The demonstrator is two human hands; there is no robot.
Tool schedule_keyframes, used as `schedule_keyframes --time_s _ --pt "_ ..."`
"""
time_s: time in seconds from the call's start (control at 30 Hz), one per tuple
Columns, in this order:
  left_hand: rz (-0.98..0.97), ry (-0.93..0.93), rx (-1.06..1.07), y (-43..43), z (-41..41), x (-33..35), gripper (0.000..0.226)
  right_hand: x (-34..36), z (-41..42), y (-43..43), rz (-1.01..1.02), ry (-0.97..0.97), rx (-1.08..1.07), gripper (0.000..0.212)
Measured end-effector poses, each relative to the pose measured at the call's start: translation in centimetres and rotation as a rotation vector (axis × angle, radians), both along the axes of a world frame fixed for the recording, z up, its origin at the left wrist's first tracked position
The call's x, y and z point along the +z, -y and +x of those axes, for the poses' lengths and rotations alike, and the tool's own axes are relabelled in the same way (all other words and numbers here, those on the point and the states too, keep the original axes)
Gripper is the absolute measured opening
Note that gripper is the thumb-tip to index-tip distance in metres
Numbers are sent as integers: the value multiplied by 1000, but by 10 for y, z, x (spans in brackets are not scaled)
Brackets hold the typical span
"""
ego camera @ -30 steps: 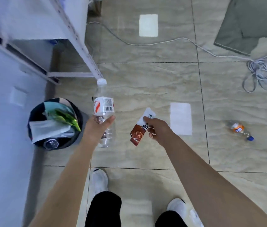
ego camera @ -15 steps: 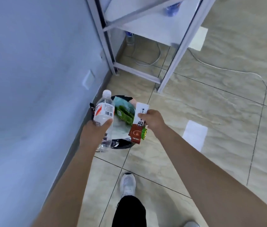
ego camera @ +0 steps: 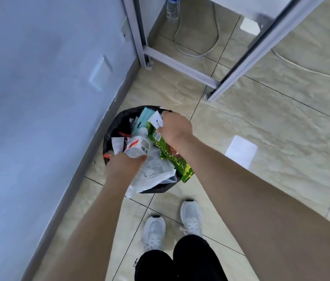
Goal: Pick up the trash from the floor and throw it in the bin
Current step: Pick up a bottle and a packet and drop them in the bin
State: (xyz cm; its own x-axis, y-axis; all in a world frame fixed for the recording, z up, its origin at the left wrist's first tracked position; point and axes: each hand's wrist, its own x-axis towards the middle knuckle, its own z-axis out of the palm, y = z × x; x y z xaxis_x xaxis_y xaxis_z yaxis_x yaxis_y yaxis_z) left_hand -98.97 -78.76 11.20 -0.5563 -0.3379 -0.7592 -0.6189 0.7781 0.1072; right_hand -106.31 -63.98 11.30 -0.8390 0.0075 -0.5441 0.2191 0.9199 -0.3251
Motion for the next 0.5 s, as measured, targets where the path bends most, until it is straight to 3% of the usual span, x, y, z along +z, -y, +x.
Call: schedule_keyframes --time_s 0.23,0.4,0.5 --pt "-70 58 -46 -23 -32 -34 70 -35 -6 2 2 -14 123 30" --pt "-12 105 60 -24 -42 -28 101 -38 -3 -5 -71 -21 111 36" --pt "5 51 7 -21 -43 -3 105 -29 -3 -16 -104 10 103 40"
